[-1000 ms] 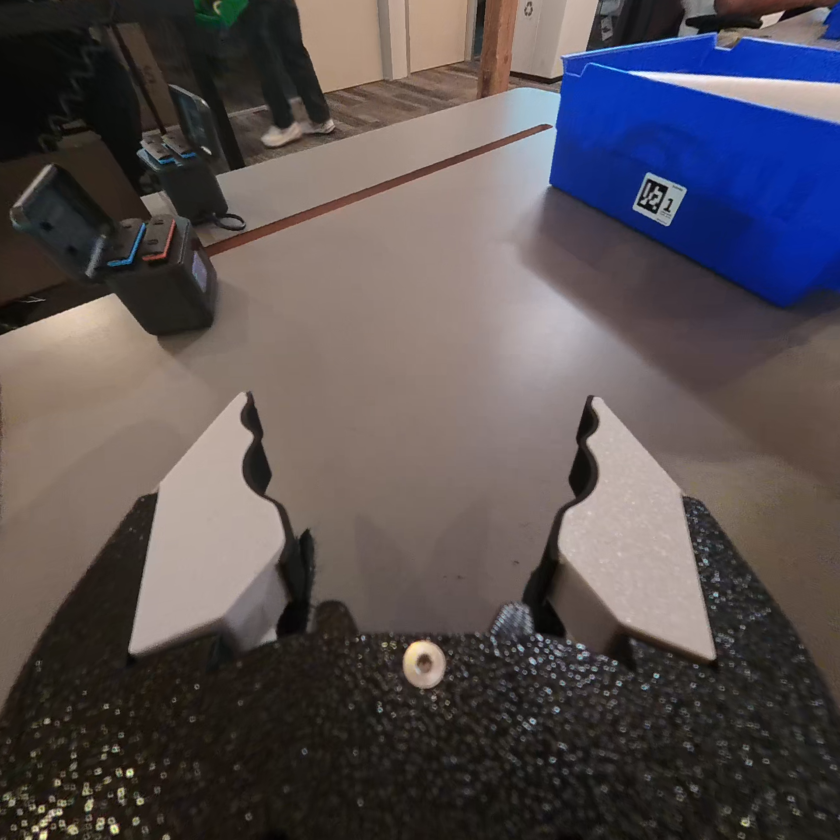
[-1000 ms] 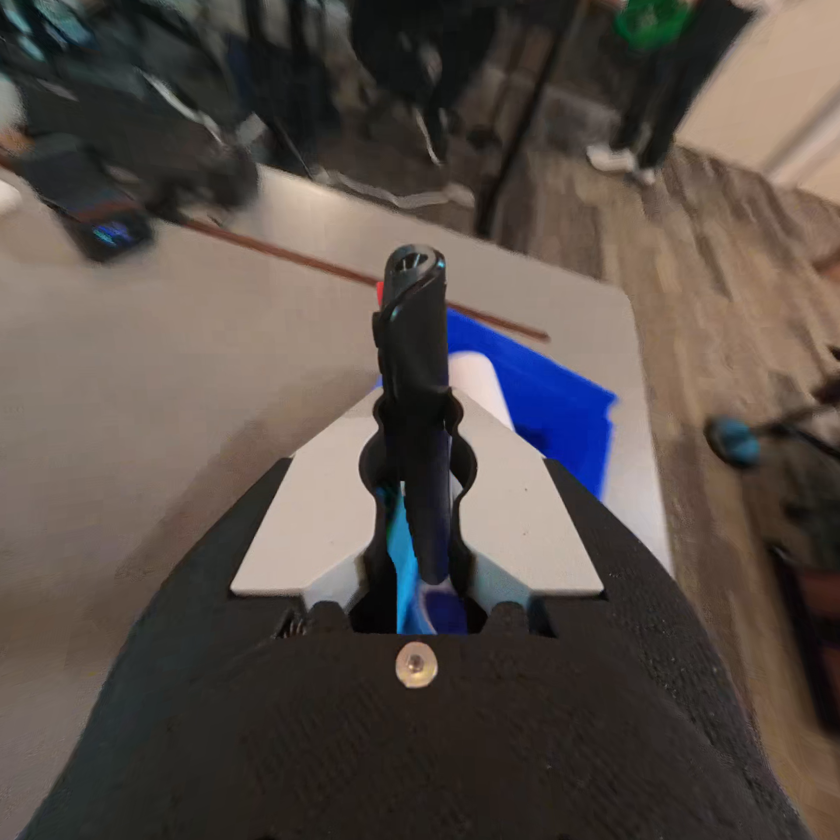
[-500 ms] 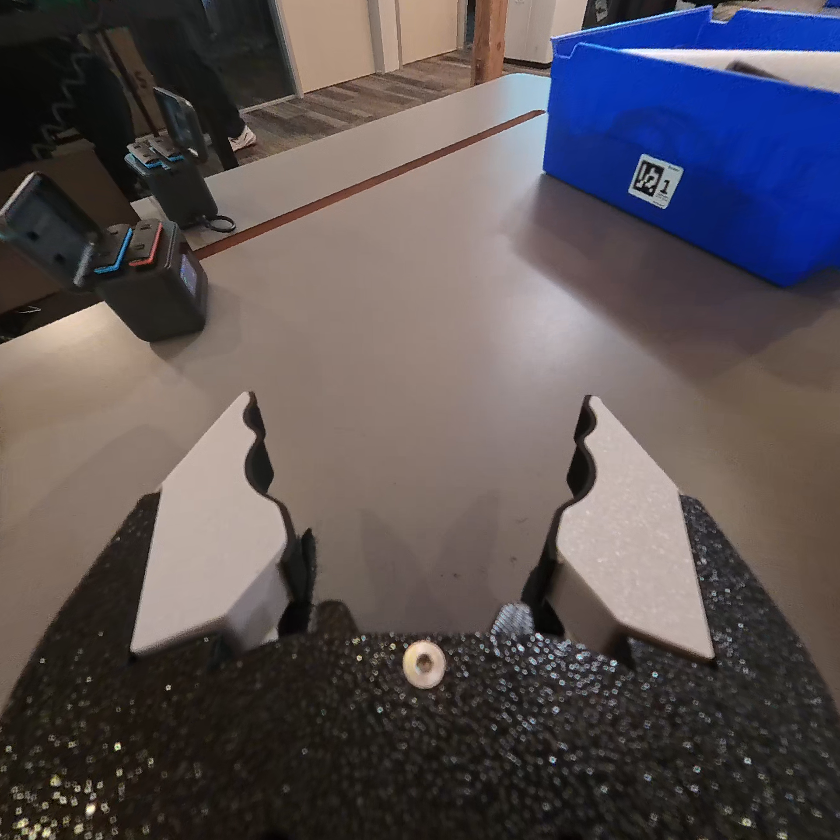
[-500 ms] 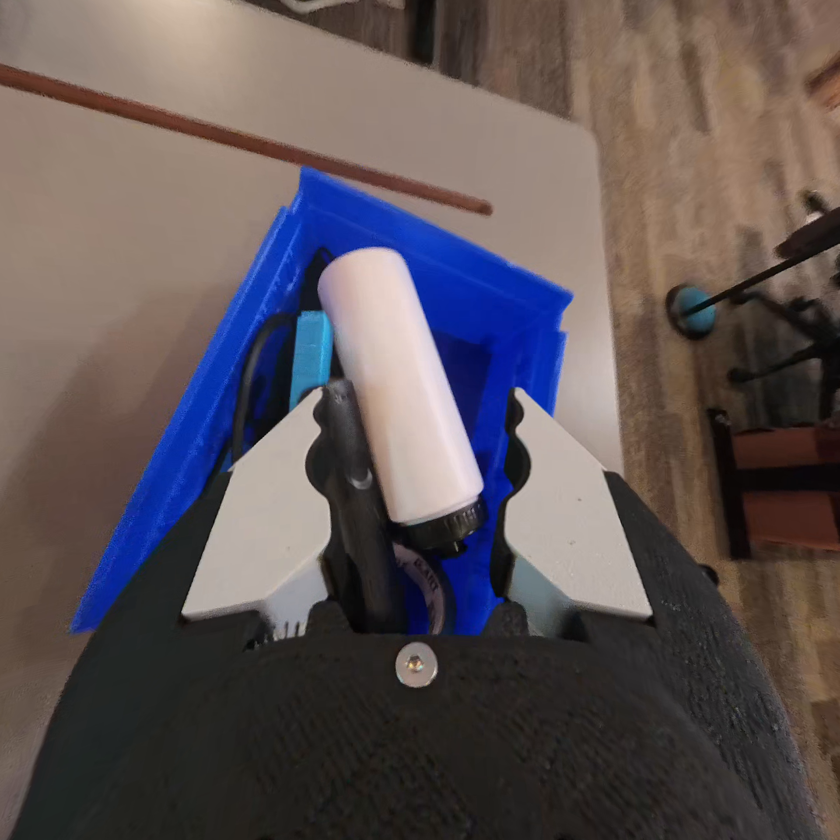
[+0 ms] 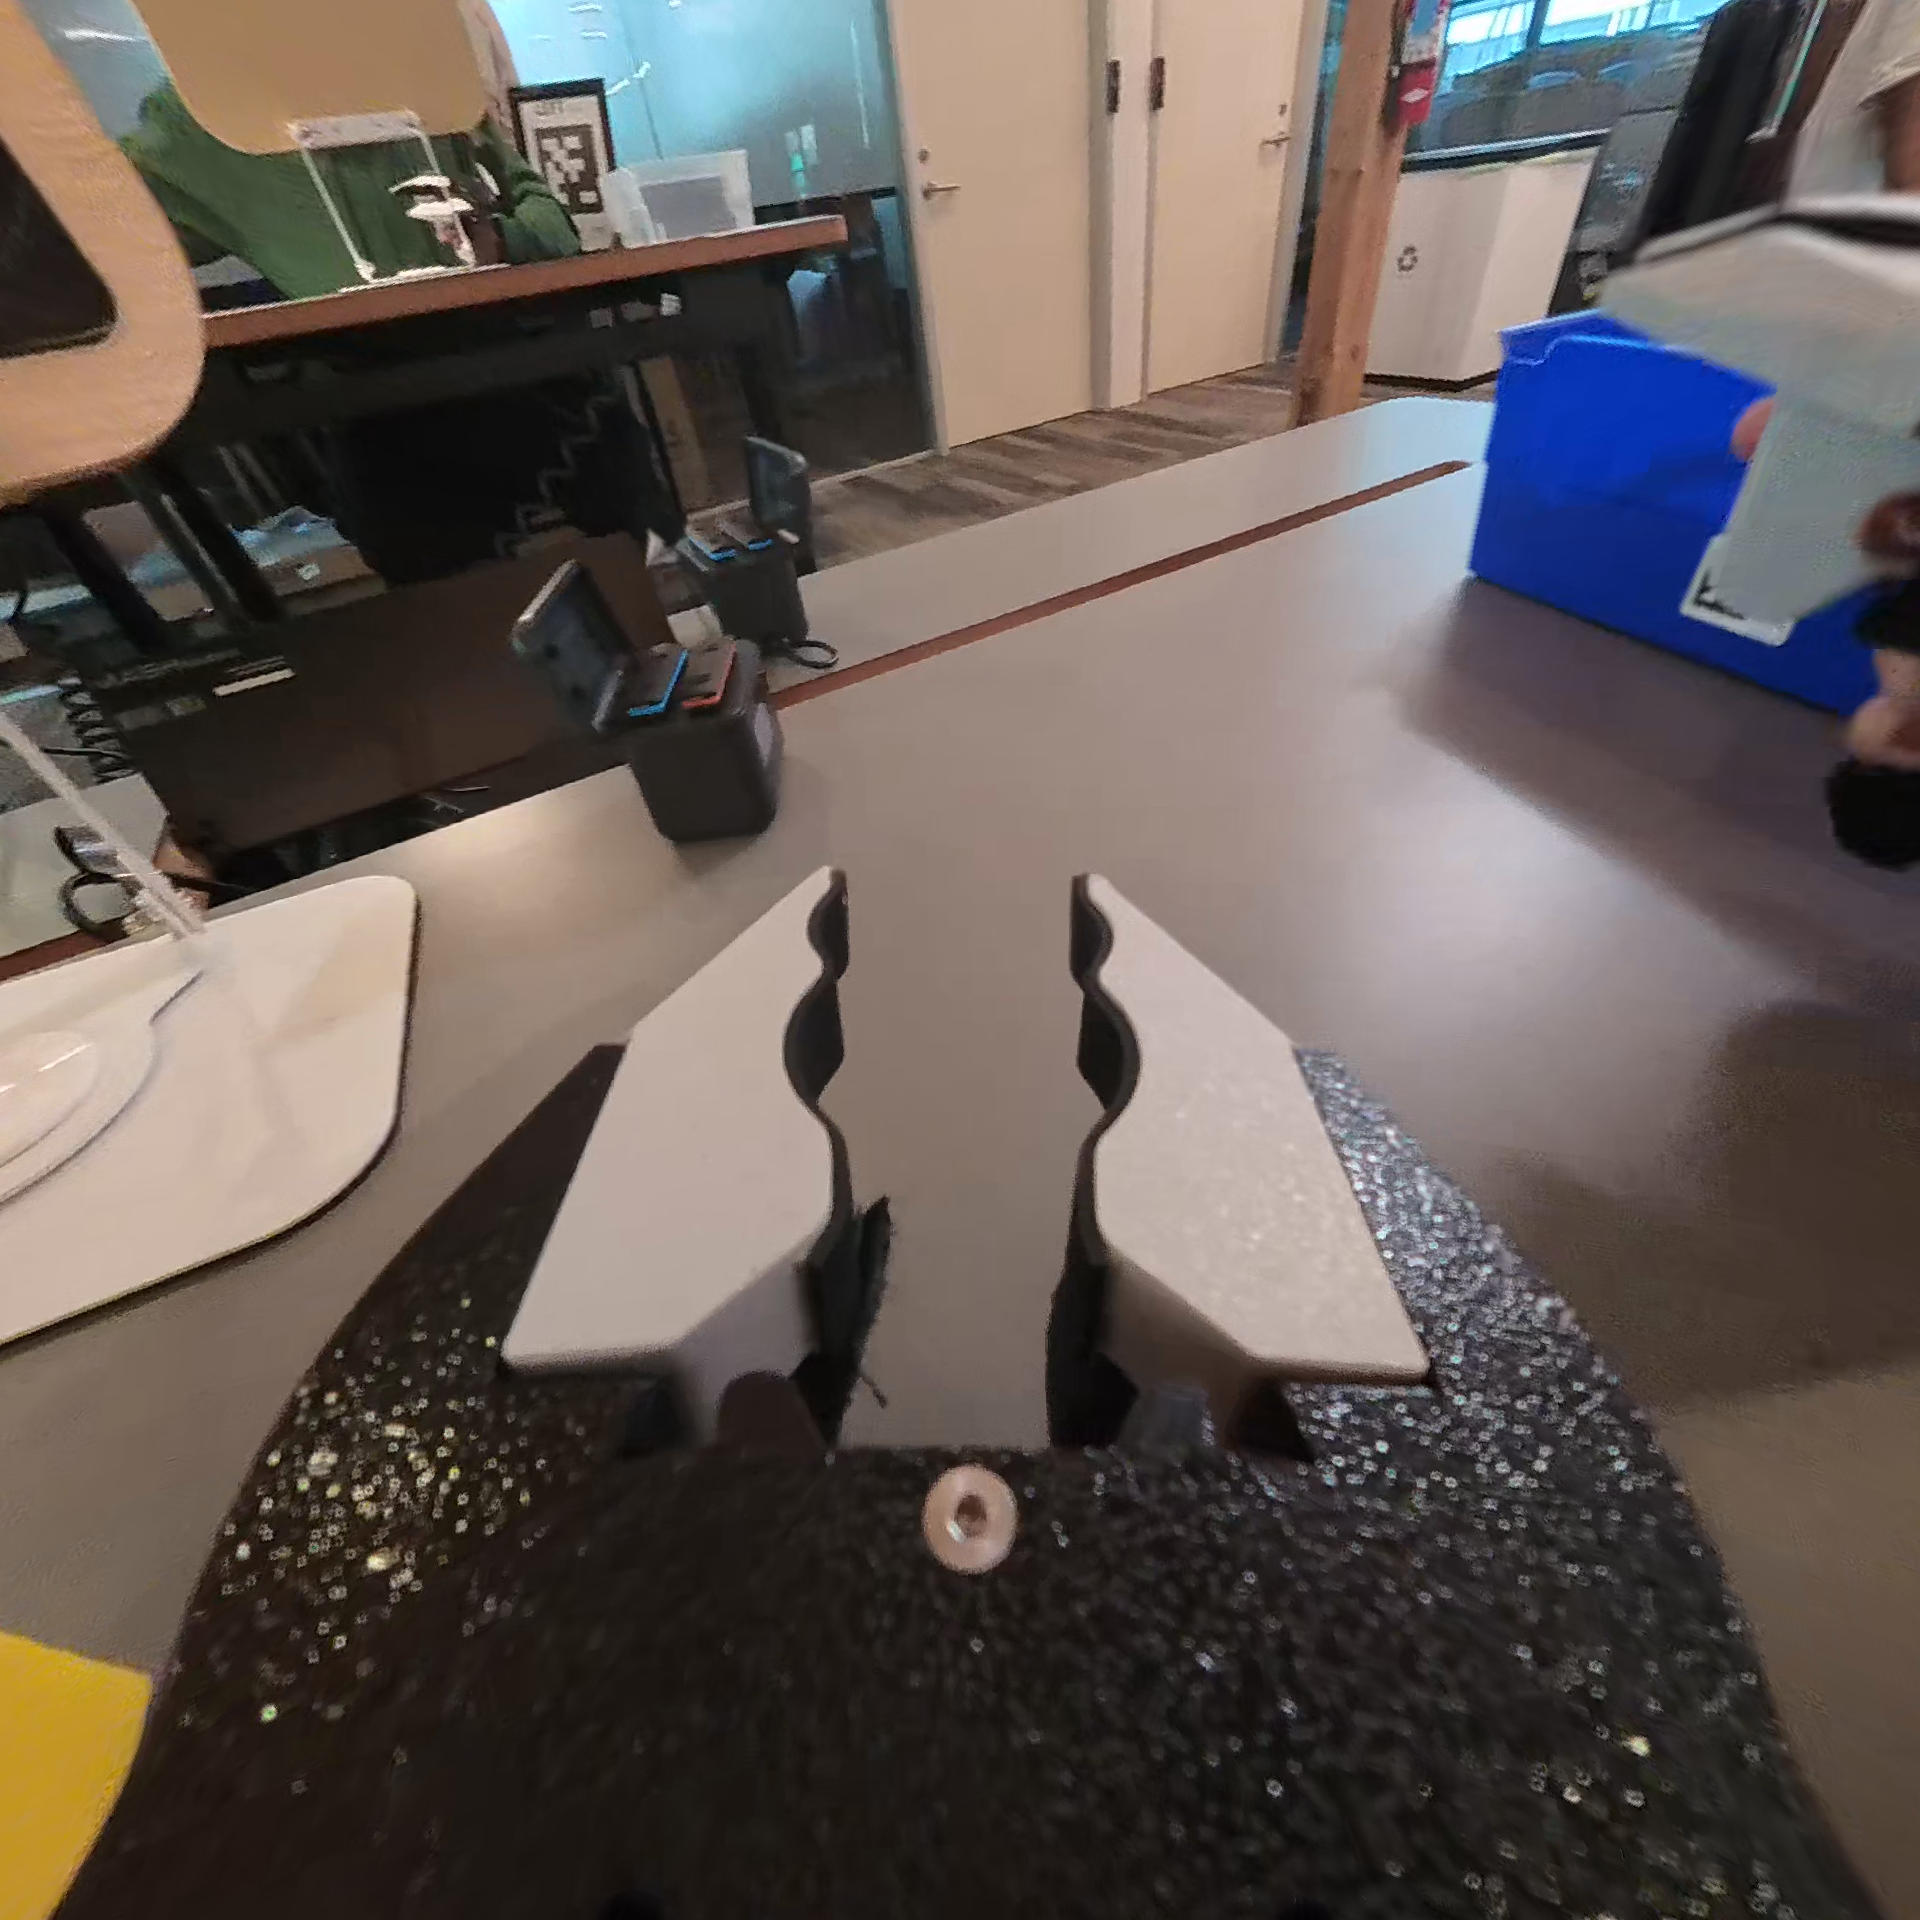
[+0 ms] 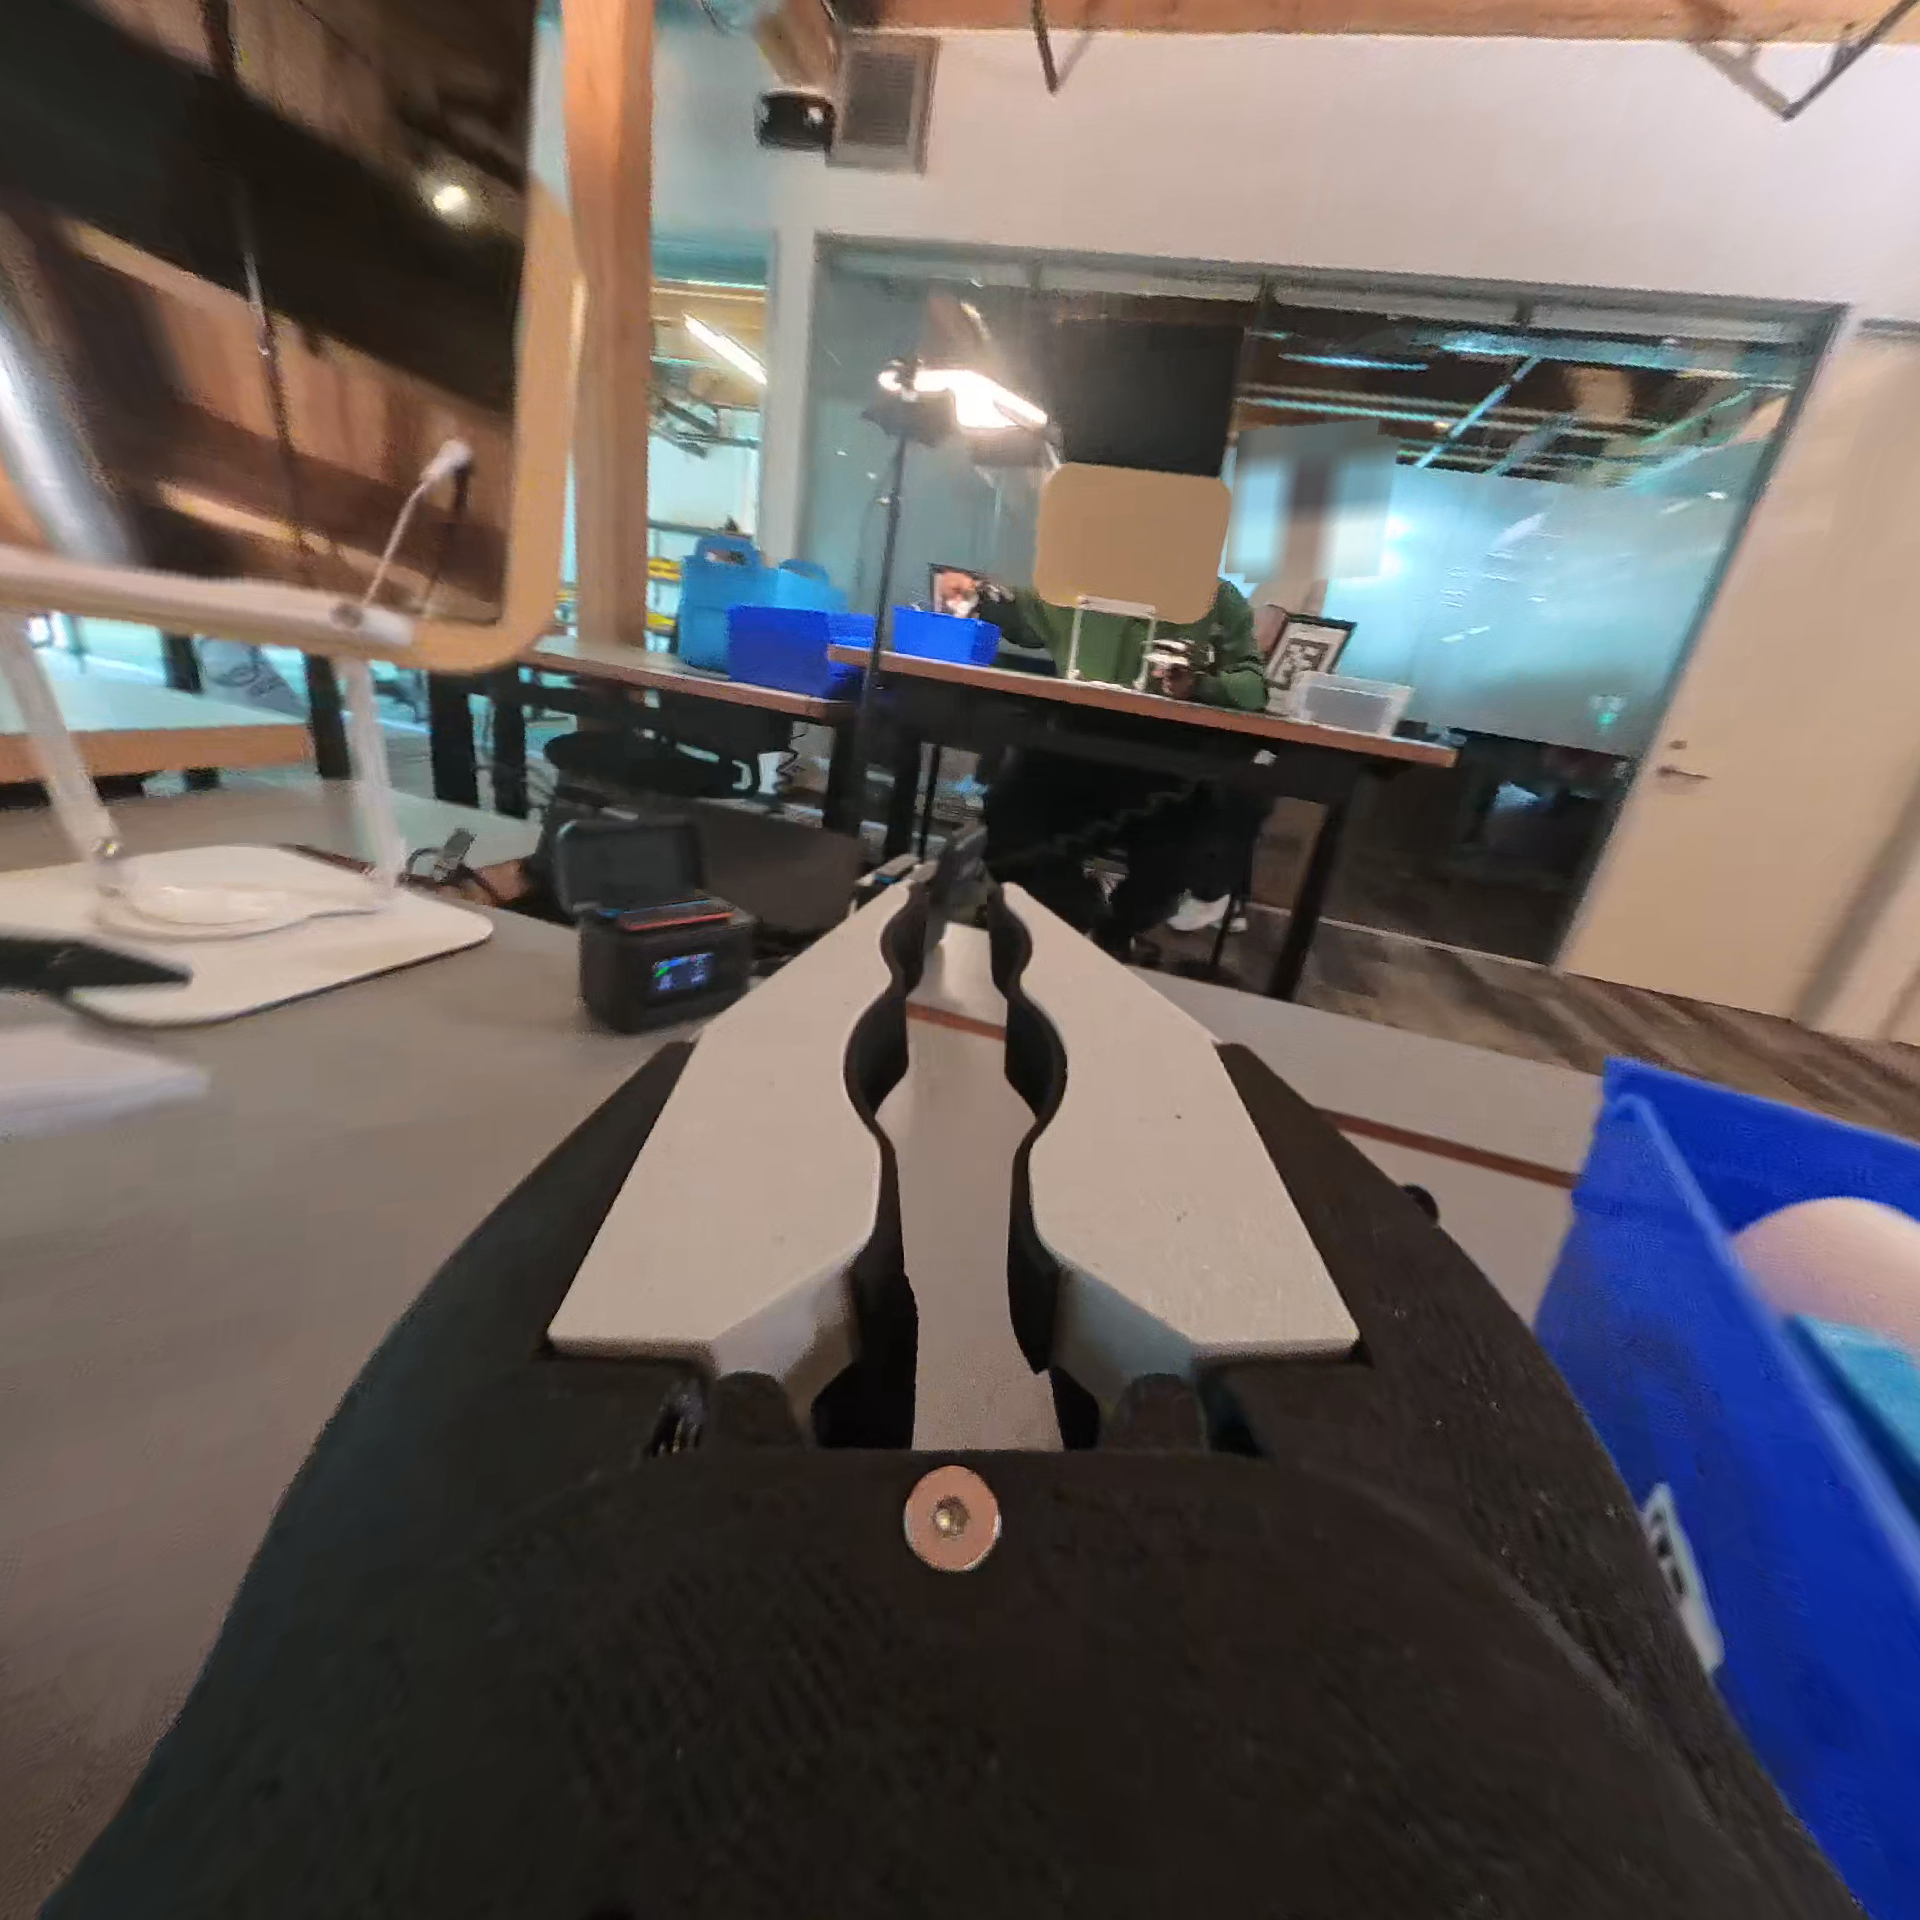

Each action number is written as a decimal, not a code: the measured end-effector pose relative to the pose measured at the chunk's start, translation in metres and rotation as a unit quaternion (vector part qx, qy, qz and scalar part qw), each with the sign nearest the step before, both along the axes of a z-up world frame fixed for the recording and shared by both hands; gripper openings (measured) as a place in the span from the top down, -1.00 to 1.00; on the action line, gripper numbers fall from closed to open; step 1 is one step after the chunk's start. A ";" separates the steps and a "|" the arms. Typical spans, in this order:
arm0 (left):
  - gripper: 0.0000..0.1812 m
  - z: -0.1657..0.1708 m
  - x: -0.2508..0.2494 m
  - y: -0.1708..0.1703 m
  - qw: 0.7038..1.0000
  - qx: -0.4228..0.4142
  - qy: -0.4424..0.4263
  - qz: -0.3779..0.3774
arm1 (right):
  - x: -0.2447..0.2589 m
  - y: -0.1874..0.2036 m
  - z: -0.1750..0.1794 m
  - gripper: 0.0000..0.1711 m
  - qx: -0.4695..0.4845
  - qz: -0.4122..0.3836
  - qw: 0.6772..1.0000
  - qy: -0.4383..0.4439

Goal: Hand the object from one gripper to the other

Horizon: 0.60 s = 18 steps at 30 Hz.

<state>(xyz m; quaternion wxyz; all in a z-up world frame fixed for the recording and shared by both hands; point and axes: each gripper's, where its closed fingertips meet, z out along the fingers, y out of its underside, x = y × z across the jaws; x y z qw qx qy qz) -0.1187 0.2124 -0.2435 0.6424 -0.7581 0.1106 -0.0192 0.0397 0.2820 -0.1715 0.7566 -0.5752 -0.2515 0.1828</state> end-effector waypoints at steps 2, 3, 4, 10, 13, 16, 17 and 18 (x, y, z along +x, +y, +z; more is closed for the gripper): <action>0.57 -0.004 -0.005 0.002 1.000 -0.003 0.003 0.010 | -0.013 -0.012 -0.011 0.88 0.038 0.018 0.998 -0.049; 0.58 -0.006 -0.005 0.002 1.000 -0.008 -0.001 0.010 | -0.018 -0.018 -0.013 0.88 0.060 0.027 0.996 -0.067; 0.59 -0.008 -0.004 0.003 1.000 -0.013 -0.005 0.006 | -0.021 -0.022 -0.015 0.88 0.069 0.036 0.994 -0.071; 0.63 -0.010 0.000 0.003 1.000 -0.011 0.025 0.004 | -0.026 -0.021 -0.029 0.88 0.060 0.043 0.994 -0.077; 0.63 -0.010 0.000 0.003 1.000 -0.012 0.028 0.004 | -0.028 -0.020 -0.032 0.88 0.056 0.048 0.994 -0.081; 0.65 -0.009 -0.001 0.003 1.000 -0.011 0.017 0.003 | -0.026 -0.020 -0.032 0.89 0.052 0.049 0.994 -0.077; 0.66 -0.009 -0.002 0.003 1.000 -0.011 0.012 0.002 | -0.025 -0.019 -0.032 0.89 0.051 0.048 0.995 -0.076; 0.66 -0.008 -0.002 0.003 1.000 -0.011 0.007 0.002 | -0.025 -0.020 -0.032 0.89 0.050 0.048 0.995 -0.075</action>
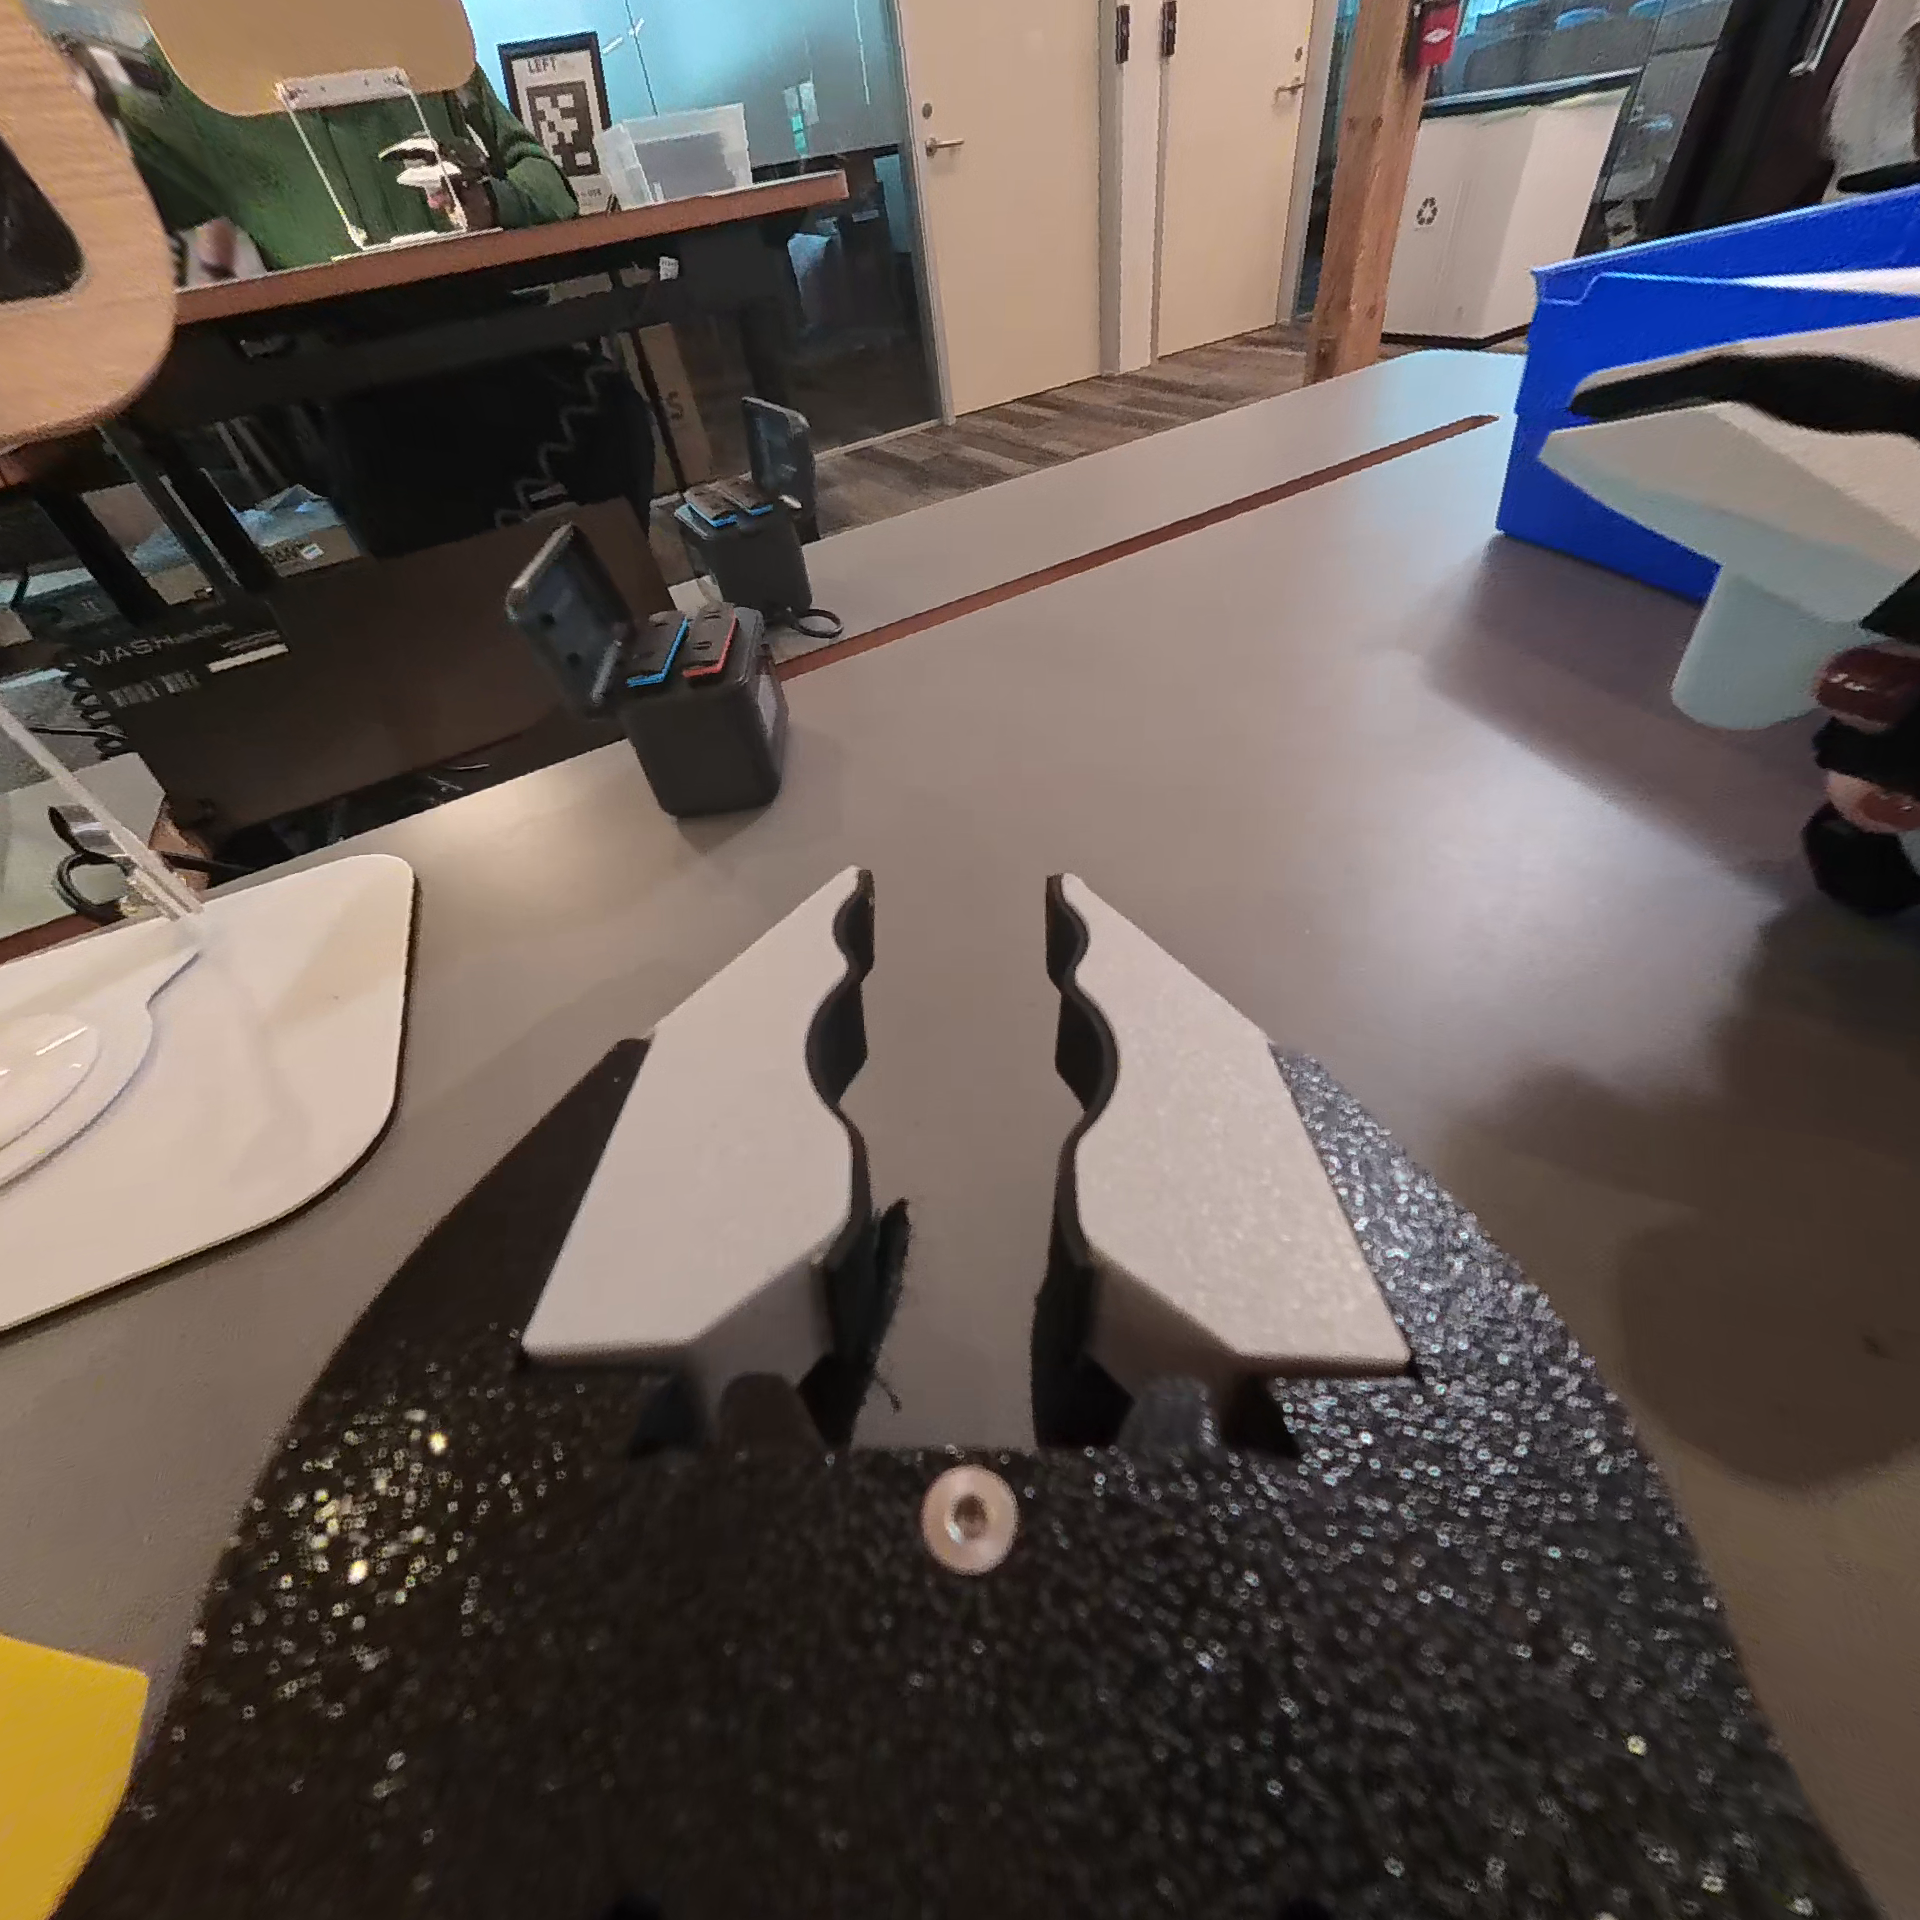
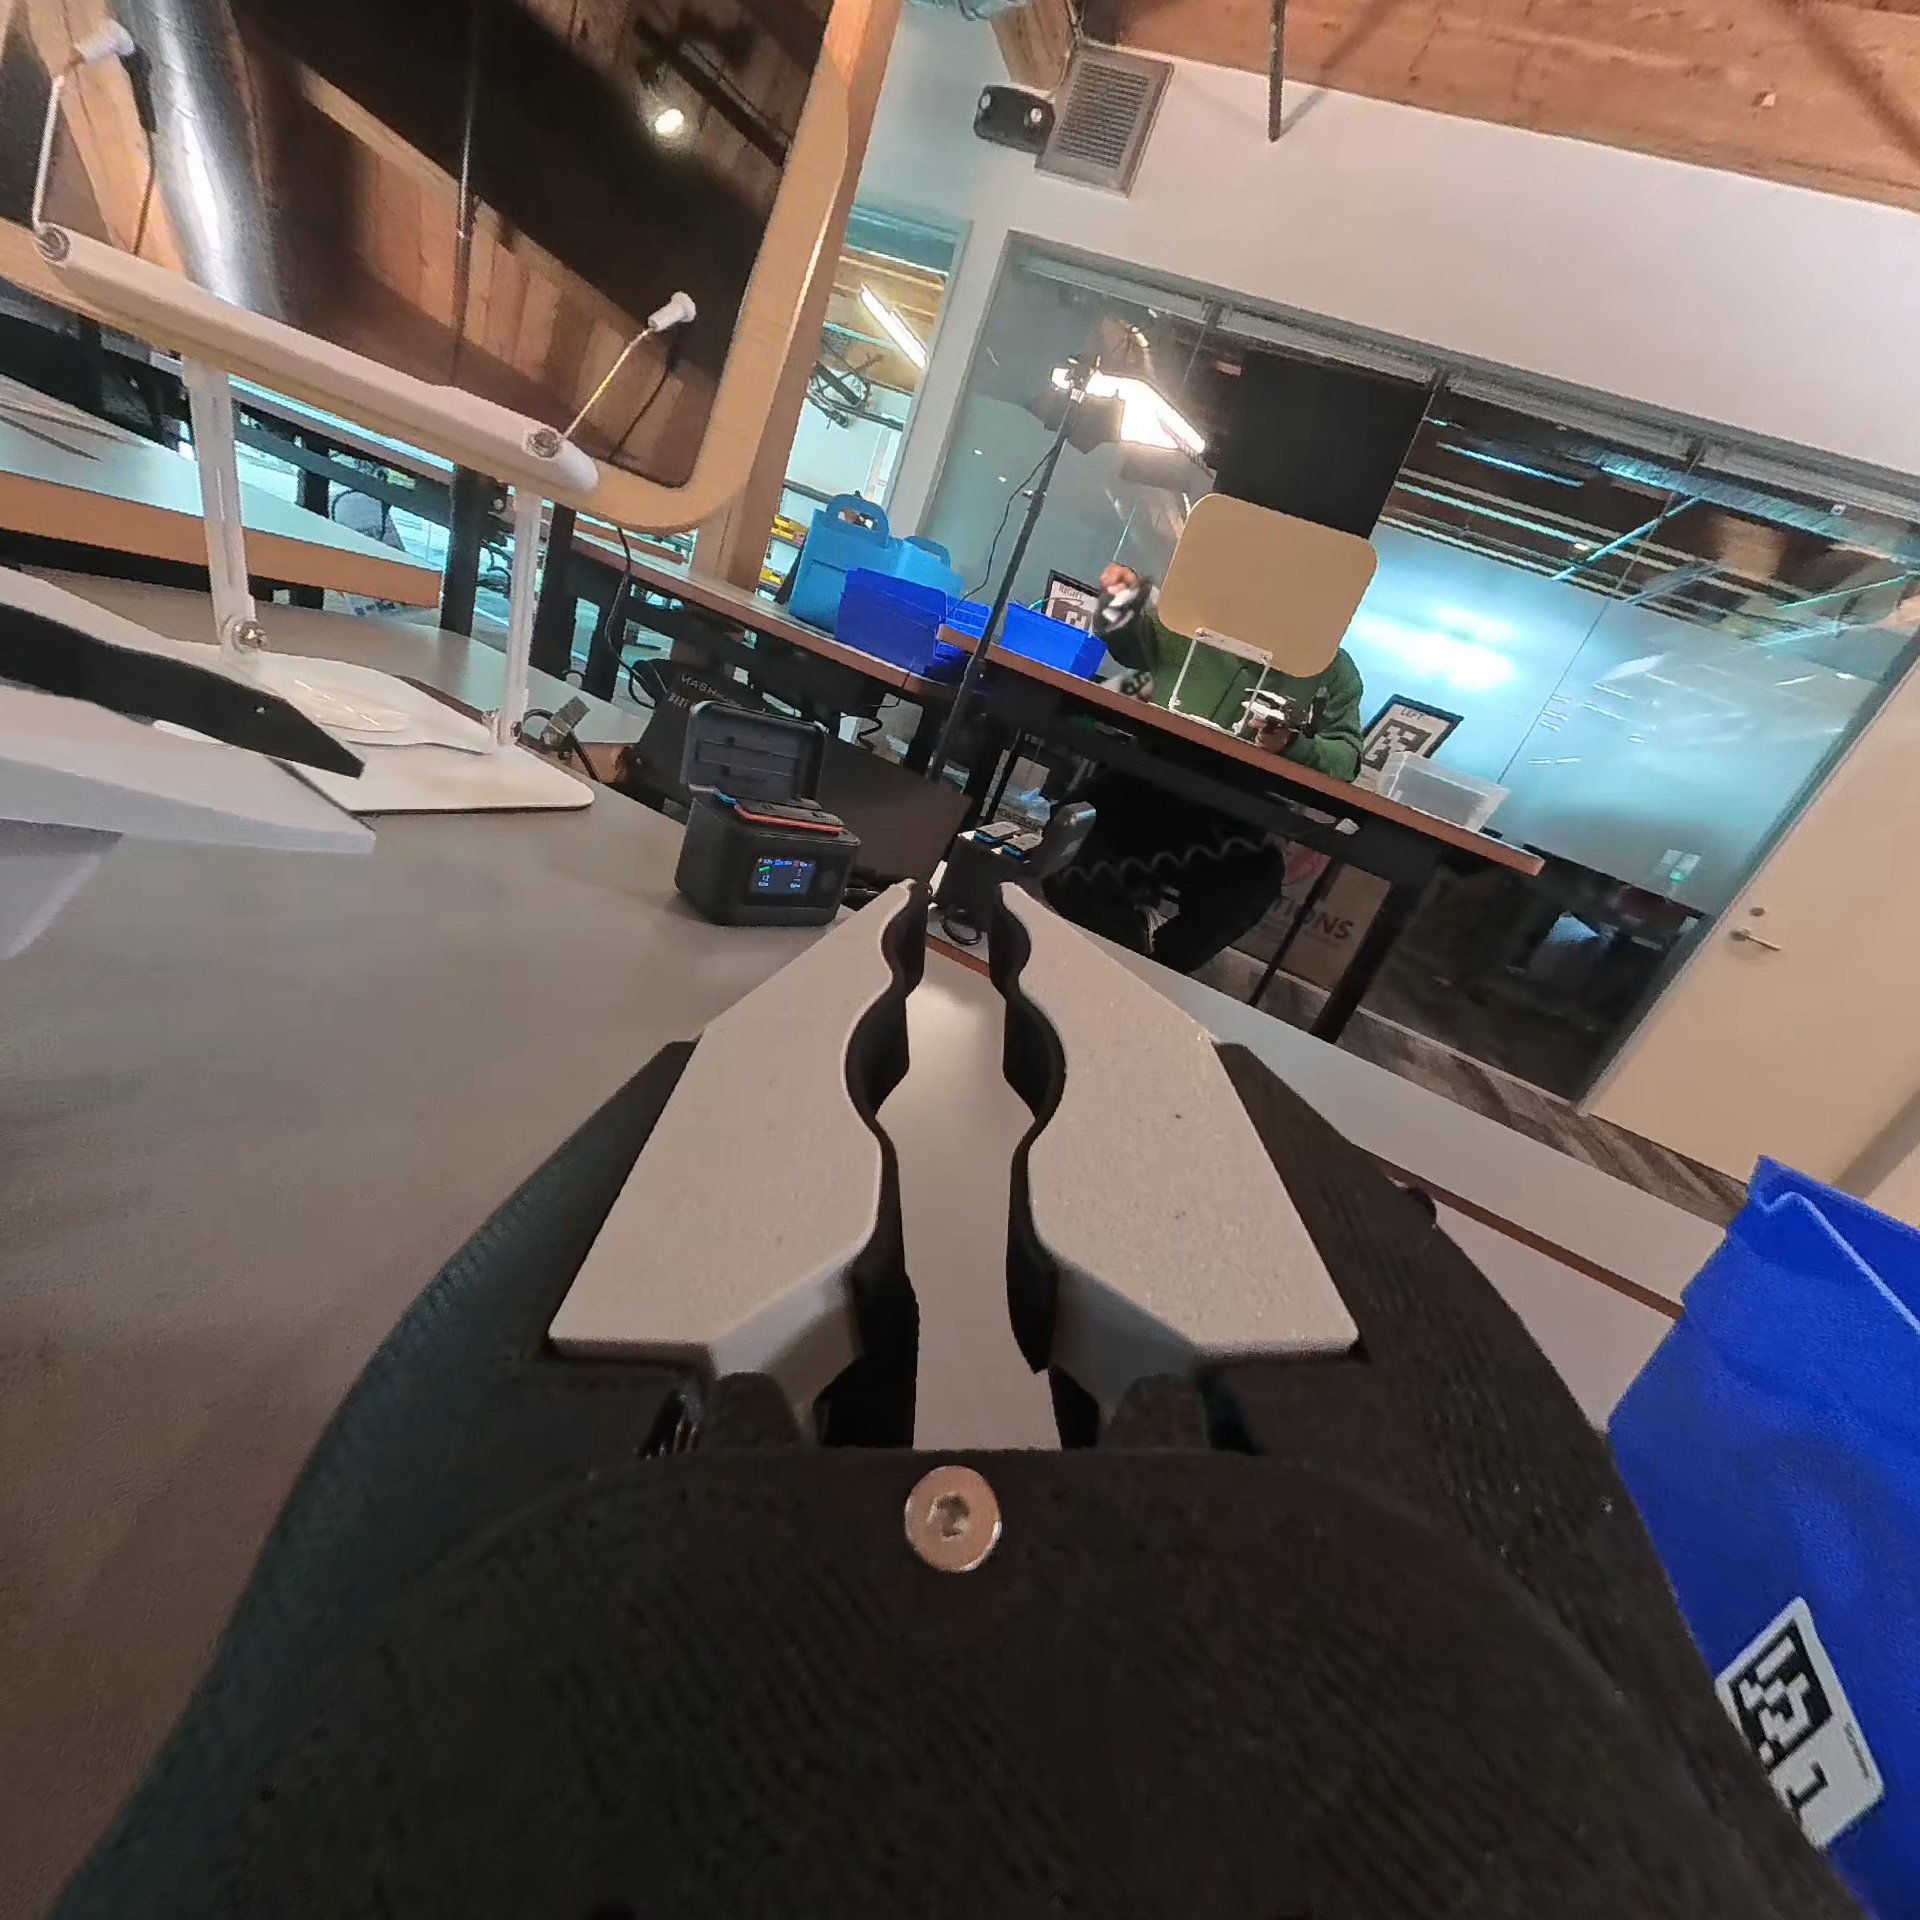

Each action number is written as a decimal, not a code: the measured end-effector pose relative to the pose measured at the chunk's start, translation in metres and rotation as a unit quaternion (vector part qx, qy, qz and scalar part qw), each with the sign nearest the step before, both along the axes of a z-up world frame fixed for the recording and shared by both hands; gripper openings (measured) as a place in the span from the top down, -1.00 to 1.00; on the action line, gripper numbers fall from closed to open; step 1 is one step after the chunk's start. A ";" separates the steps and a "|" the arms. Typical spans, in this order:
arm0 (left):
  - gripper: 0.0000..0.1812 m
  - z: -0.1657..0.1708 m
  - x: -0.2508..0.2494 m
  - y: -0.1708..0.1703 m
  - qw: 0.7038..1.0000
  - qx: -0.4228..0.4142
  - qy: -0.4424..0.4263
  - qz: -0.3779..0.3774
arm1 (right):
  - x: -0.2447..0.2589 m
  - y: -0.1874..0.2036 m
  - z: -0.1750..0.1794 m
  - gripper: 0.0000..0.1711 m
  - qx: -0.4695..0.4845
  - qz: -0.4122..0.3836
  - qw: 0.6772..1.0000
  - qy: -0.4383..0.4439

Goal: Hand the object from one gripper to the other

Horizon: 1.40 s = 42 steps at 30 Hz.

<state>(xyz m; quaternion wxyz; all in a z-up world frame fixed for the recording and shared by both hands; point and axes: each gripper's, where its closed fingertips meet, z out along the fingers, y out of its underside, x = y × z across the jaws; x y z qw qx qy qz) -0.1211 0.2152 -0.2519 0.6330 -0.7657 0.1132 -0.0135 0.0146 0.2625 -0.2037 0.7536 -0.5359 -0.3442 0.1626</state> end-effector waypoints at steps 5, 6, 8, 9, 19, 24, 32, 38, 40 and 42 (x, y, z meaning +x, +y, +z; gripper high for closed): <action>0.68 0.001 -0.002 0.000 1.000 0.000 -0.017 0.001 | -0.001 -0.002 -0.001 0.89 0.003 0.003 1.000 -0.007; 0.68 0.001 -0.002 0.000 1.000 0.000 -0.018 0.000 | -0.001 -0.002 -0.001 0.88 0.004 0.003 1.000 -0.008; 0.69 0.001 -0.002 0.000 1.000 0.000 -0.017 -0.001 | -0.002 -0.003 -0.001 0.89 0.005 0.004 1.000 -0.010; 0.70 0.001 -0.002 0.000 1.000 0.000 -0.016 -0.001 | -0.002 -0.004 -0.001 0.89 0.006 0.005 1.000 -0.011; 0.74 0.001 0.000 -0.001 1.000 0.002 -0.013 -0.004 | -0.001 -0.004 -0.001 0.89 0.006 0.005 1.000 -0.010; 0.75 0.000 0.002 -0.001 1.000 0.000 0.001 -0.005 | 0.003 -0.002 0.000 0.88 0.003 -0.002 1.000 -0.004; 0.75 0.013 0.030 -0.012 0.998 0.015 0.002 -0.056 | 0.002 -0.004 0.000 0.89 0.009 -0.001 1.000 -0.008; 0.57 0.070 0.043 -0.060 0.991 0.019 -0.082 -0.104 | 0.004 -0.004 0.001 0.89 0.014 -0.005 1.000 -0.011; 0.47 0.086 0.031 -0.083 0.991 -0.003 -0.093 -0.101 | 0.004 -0.005 0.001 0.89 0.013 -0.003 1.000 -0.012; 0.45 0.103 -0.002 -0.104 0.995 -0.010 -0.082 -0.060 | 0.002 -0.006 0.000 0.89 0.015 0.001 1.000 -0.016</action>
